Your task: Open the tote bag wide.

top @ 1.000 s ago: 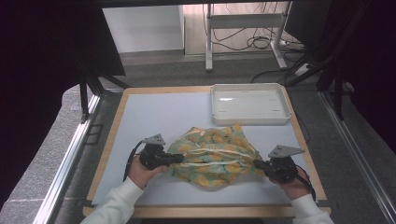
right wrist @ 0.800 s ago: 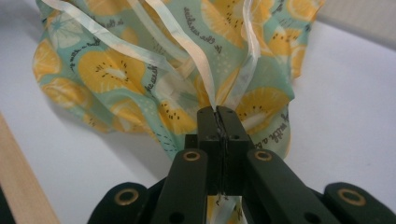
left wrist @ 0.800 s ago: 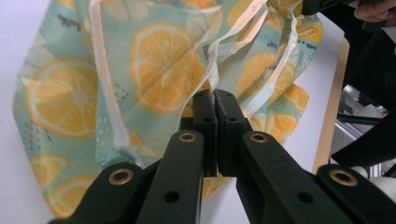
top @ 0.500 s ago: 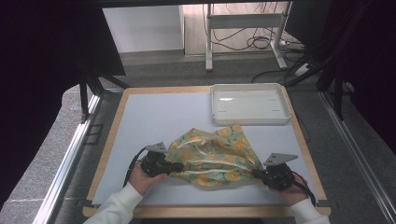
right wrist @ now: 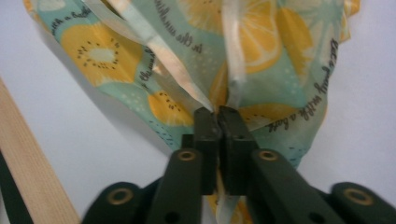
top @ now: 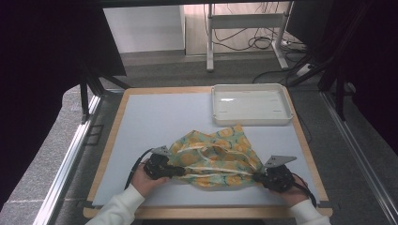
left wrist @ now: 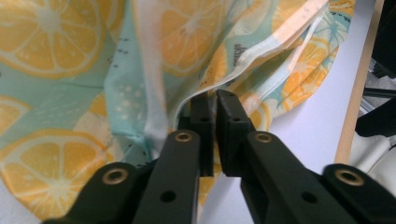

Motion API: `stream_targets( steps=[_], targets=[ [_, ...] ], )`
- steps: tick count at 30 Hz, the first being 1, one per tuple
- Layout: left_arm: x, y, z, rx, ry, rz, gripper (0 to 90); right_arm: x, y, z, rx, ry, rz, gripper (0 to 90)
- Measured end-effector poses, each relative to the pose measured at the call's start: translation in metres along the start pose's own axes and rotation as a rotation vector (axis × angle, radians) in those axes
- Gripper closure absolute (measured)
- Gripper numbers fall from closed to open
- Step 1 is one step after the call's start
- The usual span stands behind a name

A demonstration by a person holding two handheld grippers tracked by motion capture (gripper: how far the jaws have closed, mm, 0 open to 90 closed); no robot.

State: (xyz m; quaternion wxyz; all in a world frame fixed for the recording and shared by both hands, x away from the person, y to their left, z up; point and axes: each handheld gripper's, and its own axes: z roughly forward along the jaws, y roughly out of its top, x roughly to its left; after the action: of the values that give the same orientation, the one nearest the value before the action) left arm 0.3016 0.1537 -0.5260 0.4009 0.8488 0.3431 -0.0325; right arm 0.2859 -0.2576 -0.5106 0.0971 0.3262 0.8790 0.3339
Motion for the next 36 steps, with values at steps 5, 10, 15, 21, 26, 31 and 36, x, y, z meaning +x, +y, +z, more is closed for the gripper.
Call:
stream_targets(
  steps=[5, 10, 15, 21, 26, 31, 36],
  targets=[
    [-0.008, 0.004, -0.012, -0.066, 0.006, 0.025, 73.5, 0.003, 0.006, -0.015, -0.089, -0.023, -0.003, 61.1],
    [-0.020, 0.015, -0.033, -0.152, 0.012, 0.059, 64.1, 0.006, 0.019, -0.035, -0.209, -0.053, 0.008, 45.4],
    [-0.030, 0.029, -0.048, -0.216, 0.049, 0.092, 56.8, 0.010, 0.036, -0.046, -0.256, -0.077, -0.009, 39.6],
    [-0.025, 0.044, -0.046, -0.223, 0.099, 0.080, 49.3, 0.010, 0.060, -0.043, -0.264, -0.087, -0.030, 38.6],
    [-0.023, 0.056, -0.034, -0.202, 0.092, 0.075, 47.6, 0.009, 0.075, -0.027, -0.252, -0.055, -0.039, 38.3],
    [-0.019, 0.071, -0.024, -0.179, 0.100, 0.084, 42.6, 0.009, 0.095, -0.008, -0.225, -0.020, -0.058, 35.8],
    [-0.010, 0.069, -0.019, -0.139, 0.096, 0.062, 37.2, 0.010, 0.099, -0.002, -0.204, -0.013, -0.063, 33.2]
  ],
)
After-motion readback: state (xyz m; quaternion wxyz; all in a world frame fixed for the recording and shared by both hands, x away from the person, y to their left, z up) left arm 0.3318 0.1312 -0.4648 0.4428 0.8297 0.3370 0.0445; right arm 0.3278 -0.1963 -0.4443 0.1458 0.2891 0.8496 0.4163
